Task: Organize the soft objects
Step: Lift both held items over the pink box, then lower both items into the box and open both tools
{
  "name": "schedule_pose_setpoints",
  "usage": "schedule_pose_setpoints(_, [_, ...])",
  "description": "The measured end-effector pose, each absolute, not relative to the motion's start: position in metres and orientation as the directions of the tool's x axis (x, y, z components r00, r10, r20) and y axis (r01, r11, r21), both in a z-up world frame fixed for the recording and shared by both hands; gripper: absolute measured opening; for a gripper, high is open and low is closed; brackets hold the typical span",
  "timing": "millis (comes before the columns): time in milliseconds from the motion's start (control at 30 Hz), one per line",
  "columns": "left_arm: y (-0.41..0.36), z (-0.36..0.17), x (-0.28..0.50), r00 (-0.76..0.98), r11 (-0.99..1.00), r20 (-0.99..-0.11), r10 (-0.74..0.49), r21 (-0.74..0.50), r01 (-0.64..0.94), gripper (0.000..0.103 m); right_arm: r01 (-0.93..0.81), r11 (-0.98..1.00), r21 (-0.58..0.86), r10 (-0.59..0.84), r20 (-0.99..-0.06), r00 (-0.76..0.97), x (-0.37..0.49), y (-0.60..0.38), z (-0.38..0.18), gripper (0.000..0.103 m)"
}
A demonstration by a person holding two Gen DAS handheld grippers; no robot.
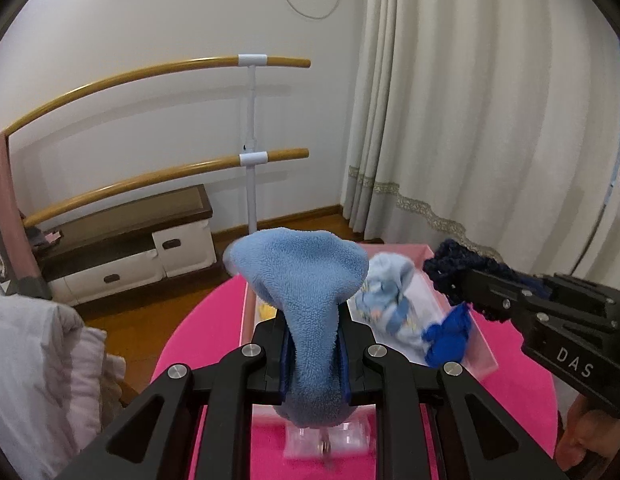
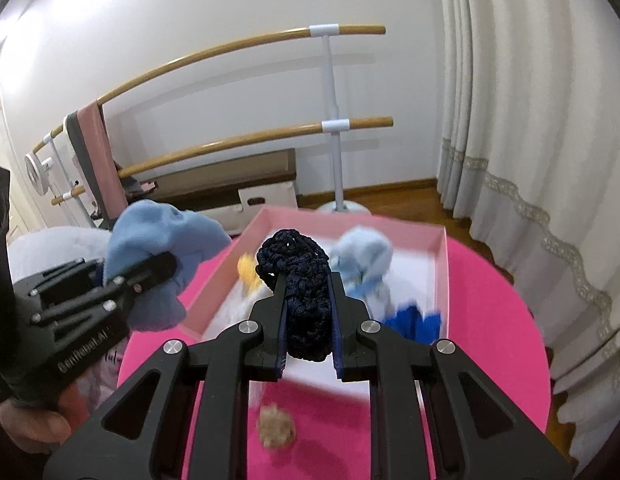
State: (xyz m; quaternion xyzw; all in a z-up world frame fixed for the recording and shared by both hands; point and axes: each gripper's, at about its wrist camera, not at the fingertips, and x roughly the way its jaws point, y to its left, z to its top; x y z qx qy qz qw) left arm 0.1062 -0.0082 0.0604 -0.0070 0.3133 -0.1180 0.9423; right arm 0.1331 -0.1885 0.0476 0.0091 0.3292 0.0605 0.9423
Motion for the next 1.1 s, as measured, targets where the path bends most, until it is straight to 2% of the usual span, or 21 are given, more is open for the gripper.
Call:
schedule_pose_setpoints(200, [-0.014,0.049,0.163,0.745,0.972,-0.627,-0.229,-0.105,0.211,0.015,-0.107,0.99,0.089,0.139,-0.639,0.757,0.182,-0.191,0.048,0.016])
schedule_pose_setpoints(700, [-0.028,0.017,0.293,0.659,0.967,-0.708,-0.253,-0.159,0.2,0.016,-0.071,0.989,0.129,0.143,-0.722,0.677,0.261,-0.198,0.001,0.018])
schedule_pose_setpoints(767, [-0.032,0.013,0.31,0.648,0.968,-0.719,-0.25,-0.16,0.195,0.02,-0.064,0.988,0.14,0.147,-0.729,0.668,0.267,-0.199,-0.004,0.021])
schedule_pose_setpoints(833, [-0.036,0.008,0.326,0.631,0.967,-0.733,-0.253,-0.17,0.189,0.026,-0.053,0.984,0.167,0.16,-0.731,0.664,0.271,-0.202,-0.008,0.029])
schedule_pose_setpoints(867, [-0.037,0.006,0.334,0.622,0.967,-0.741,-0.252,-0.176,0.182,0.036,-0.05,0.983,0.175,0.164,-0.731,0.662,0.272,-0.203,-0.009,0.032])
schedule_pose_setpoints(900, [-0.037,0.006,0.341,0.621,0.967,-0.743,-0.252,-0.18,0.178,0.053,-0.049,0.982,0.184,0.169,-0.73,0.662,0.273,-0.205,-0.01,0.041])
schedule_pose_setpoints(933, [-0.037,0.006,0.345,0.623,0.968,-0.741,-0.25,-0.182,0.173,0.062,-0.048,0.979,0.198,0.179,-0.726,0.663,0.272,-0.206,-0.011,0.057])
schedule_pose_setpoints(967, [-0.036,0.007,0.348,0.637,0.97,-0.732,-0.243,-0.177,0.166,0.077,-0.046,0.978,0.205,0.182,-0.722,0.667,0.272,-0.208,-0.011,0.068])
schedule_pose_setpoints(1000, [-0.035,0.008,0.346,0.652,0.972,-0.721,-0.235,-0.169,0.162,0.085,-0.042,0.977,0.207,0.181,-0.717,0.673,0.271,-0.21,-0.011,0.087])
schedule_pose_setpoints(1033, [-0.034,0.011,0.347,0.675,0.975,-0.704,-0.223,-0.157,0.158,0.087,-0.039,0.977,0.208,0.178,-0.711,0.68,0.27,-0.211,-0.011,0.096])
schedule_pose_setpoints(1100, [-0.033,0.012,0.342,0.687,0.975,-0.691,-0.222,-0.155,0.159,0.094,-0.028,0.976,0.218,0.176,-0.7,0.692,0.266,-0.216,-0.009,0.103])
